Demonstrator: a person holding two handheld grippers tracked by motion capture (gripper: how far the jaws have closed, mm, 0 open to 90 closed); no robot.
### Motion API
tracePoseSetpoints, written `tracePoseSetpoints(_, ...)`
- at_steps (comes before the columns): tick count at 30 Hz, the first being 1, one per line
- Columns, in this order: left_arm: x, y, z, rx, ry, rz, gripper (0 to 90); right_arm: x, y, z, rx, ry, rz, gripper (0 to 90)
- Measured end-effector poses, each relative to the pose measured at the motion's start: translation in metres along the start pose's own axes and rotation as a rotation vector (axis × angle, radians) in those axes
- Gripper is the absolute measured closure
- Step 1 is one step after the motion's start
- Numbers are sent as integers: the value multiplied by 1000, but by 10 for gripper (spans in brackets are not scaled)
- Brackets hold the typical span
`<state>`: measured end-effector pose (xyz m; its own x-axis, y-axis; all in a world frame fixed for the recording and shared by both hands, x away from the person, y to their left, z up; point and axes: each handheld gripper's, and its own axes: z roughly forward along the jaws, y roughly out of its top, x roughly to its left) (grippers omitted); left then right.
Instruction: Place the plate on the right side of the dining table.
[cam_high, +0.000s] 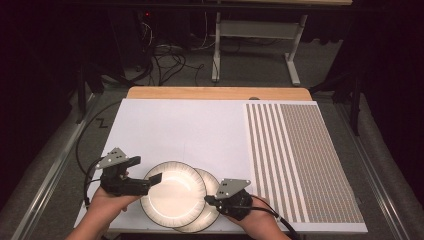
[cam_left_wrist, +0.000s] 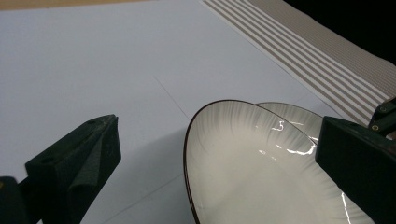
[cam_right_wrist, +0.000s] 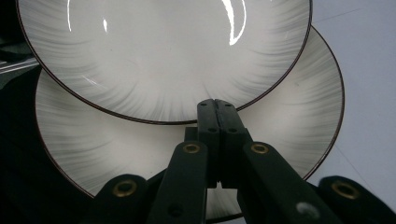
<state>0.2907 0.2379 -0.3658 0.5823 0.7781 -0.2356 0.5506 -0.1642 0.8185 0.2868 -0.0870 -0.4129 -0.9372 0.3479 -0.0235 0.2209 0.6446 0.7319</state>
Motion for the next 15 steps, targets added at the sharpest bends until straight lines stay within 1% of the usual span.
tracePoseSetpoints(1, 0, 1, 2, 22, -7, -1, 8, 0, 0, 0, -1, 1, 0, 900)
tracePoseSetpoints(3, 0, 1, 4, 48, -20, -11, 8, 0, 0, 0, 1, 0, 1, 900)
tracePoseSetpoints(4, 0, 1, 4, 48, -20, -11, 8, 0, 0, 0, 1, 0, 0, 900)
tracePoseSetpoints(5, 1, 1, 6, 66, -18, -15, 8, 0, 0, 0, 0, 0, -1, 900)
tracePoseSetpoints(7, 3, 1, 7, 86, -16, -14, 8, 0, 0, 0, 1, 0, -1, 900)
tracePoseSetpoints(8, 3, 1, 7, 86, -16, -14, 8, 0, 0, 0, 1, 0, -1, 900)
tracePoseSetpoints(11, 4, 0, 9, 115, -21, -25, 7, 0, 0, 0, 1, -2, -1, 900)
tracePoseSetpoints(12, 4, 0, 9, 118, -25, -33, 7, 0, 0, 0, 2, -3, -3, 900)
tracePoseSetpoints(13, 6, 0, 10, 125, -33, -51, 7, 0, 0, 0, 2, -3, -2, 900)
tracePoseSetpoints(15, 6, 1, 10, 127, -35, -58, 8, 0, 0, 0, 2, -3, -1, 900)
